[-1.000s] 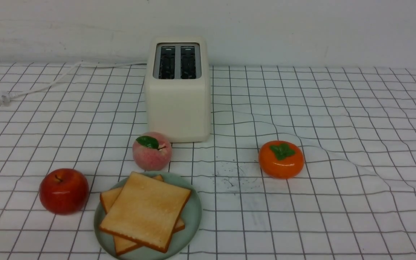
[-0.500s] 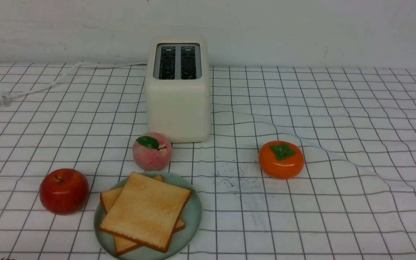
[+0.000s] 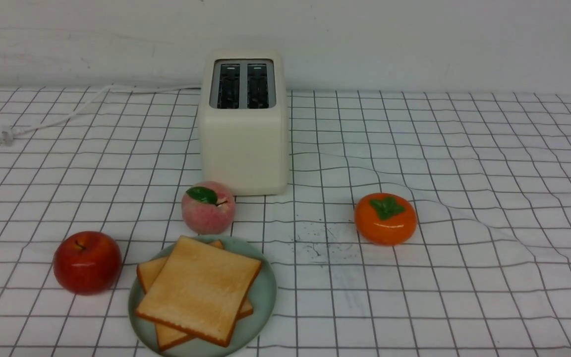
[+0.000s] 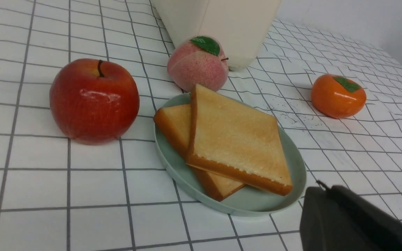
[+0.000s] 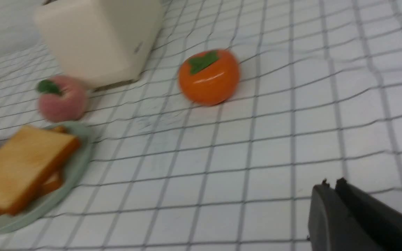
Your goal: Take toasted bread from bread machine on white checkered table place on plate.
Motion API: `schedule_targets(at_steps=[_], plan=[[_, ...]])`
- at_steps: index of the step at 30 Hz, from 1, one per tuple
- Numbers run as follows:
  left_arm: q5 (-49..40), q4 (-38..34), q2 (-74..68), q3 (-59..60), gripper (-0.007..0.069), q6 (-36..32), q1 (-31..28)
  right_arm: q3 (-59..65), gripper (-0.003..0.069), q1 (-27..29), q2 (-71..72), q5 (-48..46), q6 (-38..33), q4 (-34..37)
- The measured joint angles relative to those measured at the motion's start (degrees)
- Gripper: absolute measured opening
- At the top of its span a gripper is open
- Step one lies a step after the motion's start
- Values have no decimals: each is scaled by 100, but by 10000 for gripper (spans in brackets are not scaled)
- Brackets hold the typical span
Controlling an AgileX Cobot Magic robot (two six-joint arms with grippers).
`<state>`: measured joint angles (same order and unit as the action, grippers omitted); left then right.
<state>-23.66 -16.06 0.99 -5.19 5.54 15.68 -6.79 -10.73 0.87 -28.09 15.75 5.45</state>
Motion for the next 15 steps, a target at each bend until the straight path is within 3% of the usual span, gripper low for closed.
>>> schedule_targets(at_steps=[5,11,15], plan=[[-22,0,0,0,-13,0,0,756,29,959,0,822,-821,-31],[-101,5,0,0,-13,0,0,810,29,1122,0,776,-1575,-52],[-150,0,0,0,-13,0,0,793,29,1122,0,644,-1614,-9]])
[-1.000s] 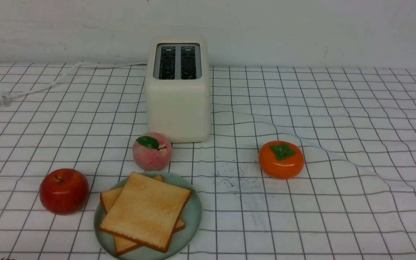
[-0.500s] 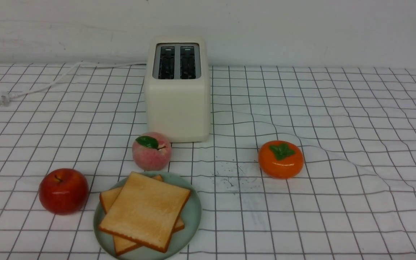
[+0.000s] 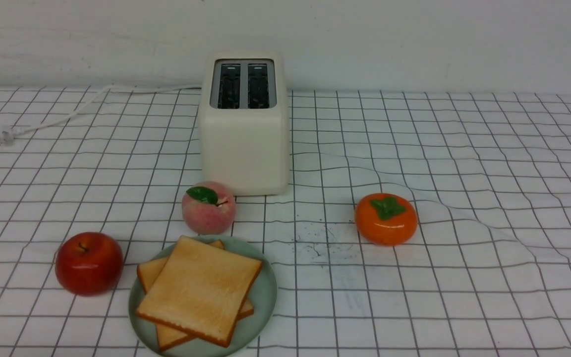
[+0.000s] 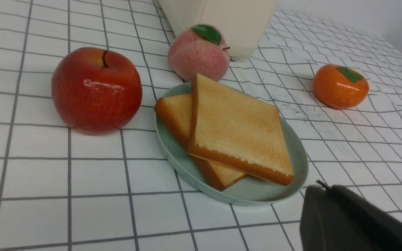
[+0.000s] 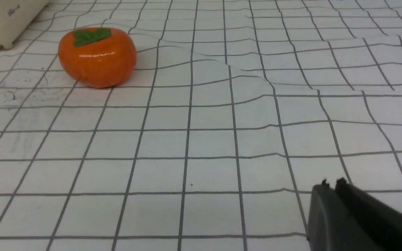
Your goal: Take toasted bread from bread machine on white checkered table place on plate.
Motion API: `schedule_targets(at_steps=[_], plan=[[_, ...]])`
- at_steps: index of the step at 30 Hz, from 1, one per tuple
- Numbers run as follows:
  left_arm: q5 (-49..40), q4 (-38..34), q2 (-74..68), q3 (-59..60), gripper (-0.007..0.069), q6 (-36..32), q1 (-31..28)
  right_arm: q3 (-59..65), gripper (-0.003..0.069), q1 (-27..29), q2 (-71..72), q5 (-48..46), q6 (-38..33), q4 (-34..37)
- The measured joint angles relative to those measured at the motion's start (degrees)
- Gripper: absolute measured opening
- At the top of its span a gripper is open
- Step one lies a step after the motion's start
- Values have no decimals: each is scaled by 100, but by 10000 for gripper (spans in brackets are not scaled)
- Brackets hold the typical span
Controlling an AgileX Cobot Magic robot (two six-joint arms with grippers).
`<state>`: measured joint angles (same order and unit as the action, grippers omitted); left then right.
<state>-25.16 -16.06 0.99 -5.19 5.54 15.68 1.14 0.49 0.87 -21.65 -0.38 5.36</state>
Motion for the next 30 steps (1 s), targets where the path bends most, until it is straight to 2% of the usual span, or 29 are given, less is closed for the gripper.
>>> schedule_targets(at_steps=[10,30], plan=[[-70,0,0,0,-13,0,0,-21,35,0,0,-129,-19,401],[-84,62,0,6,-2,18,0,-21,53,0,0,-134,-29,429]])
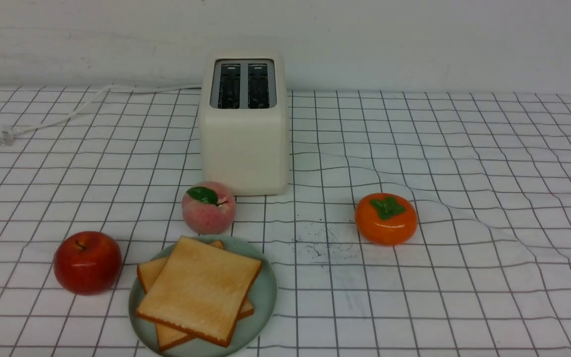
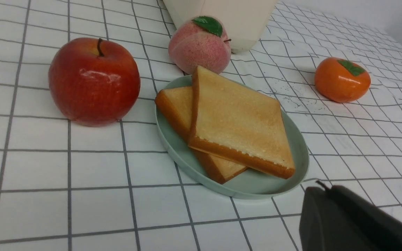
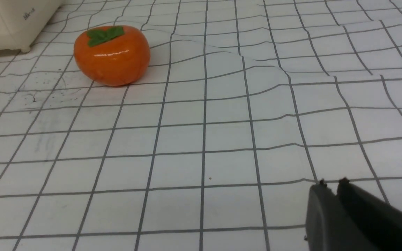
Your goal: Take toasted bread from bread machine on white checkered table place on plate.
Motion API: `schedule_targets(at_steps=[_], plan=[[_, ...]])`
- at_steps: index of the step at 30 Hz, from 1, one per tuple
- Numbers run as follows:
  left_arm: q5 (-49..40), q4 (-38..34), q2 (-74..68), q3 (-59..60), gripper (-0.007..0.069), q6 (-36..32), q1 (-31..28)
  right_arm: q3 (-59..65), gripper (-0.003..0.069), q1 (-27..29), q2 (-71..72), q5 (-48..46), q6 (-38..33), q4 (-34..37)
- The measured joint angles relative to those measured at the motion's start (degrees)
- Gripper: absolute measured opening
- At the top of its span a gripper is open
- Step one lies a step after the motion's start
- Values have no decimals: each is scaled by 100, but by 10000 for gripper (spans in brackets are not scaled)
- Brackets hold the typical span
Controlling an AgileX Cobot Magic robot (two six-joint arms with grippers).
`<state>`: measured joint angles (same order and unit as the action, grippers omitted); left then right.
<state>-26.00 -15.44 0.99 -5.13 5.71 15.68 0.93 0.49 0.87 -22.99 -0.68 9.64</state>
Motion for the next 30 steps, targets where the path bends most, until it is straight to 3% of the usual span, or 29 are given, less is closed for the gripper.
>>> schedule_targets(at_steps=[5,7,12,18,30], plan=[[471,662,0,58,-7,279,-64,0,53,0,0,0,-3,0],[987,1144,0,159,-13,734,-427,0,53,0,0,-2,-6,12],[1494,1299,0,555,-13,1118,-915,0,53,0,0,-6,-6,23],[432,1272,0,681,-13,1142,-994,0,63,0,0,-6,-6,23],[385,1272,0,681,-13,1181,-1001,0,82,0,0,-12,-6,23]])
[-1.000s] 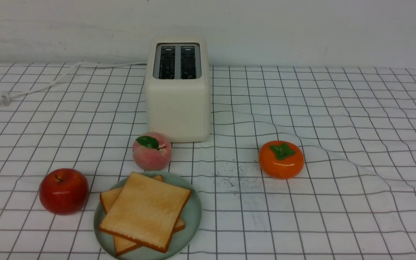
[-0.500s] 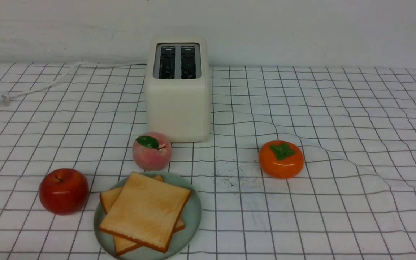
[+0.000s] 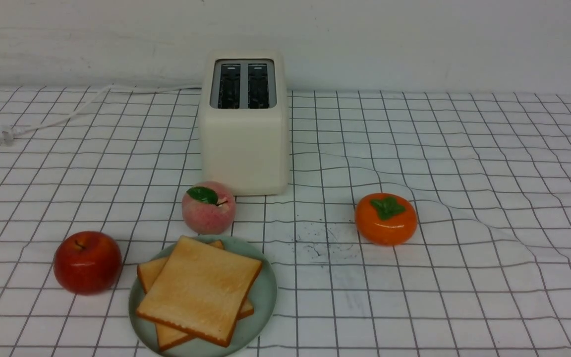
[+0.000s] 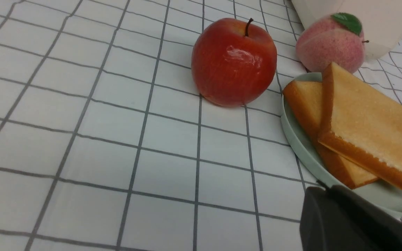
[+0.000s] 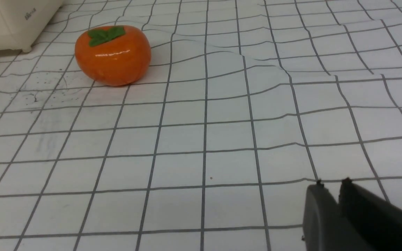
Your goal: Take toasted bread from bread machine on white checkered table place on plate.
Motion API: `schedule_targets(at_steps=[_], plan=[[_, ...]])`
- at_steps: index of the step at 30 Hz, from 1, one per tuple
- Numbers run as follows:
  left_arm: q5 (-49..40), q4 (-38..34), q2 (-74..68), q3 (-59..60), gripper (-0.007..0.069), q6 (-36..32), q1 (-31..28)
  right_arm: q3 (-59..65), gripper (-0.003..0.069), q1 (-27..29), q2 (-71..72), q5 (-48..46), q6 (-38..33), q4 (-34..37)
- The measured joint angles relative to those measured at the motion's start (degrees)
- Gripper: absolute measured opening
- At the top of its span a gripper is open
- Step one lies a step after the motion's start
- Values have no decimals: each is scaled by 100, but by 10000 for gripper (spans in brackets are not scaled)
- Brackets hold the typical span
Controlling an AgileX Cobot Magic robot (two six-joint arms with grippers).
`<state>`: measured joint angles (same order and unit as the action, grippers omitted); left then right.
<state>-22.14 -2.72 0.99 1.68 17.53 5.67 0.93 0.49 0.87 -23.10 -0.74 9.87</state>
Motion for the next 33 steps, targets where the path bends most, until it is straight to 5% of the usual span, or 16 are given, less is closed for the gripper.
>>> schedule_targets(at_steps=[33], plan=[[3,0,0,0,-9,2,0,-1,109,0,0,0,-4,0]])
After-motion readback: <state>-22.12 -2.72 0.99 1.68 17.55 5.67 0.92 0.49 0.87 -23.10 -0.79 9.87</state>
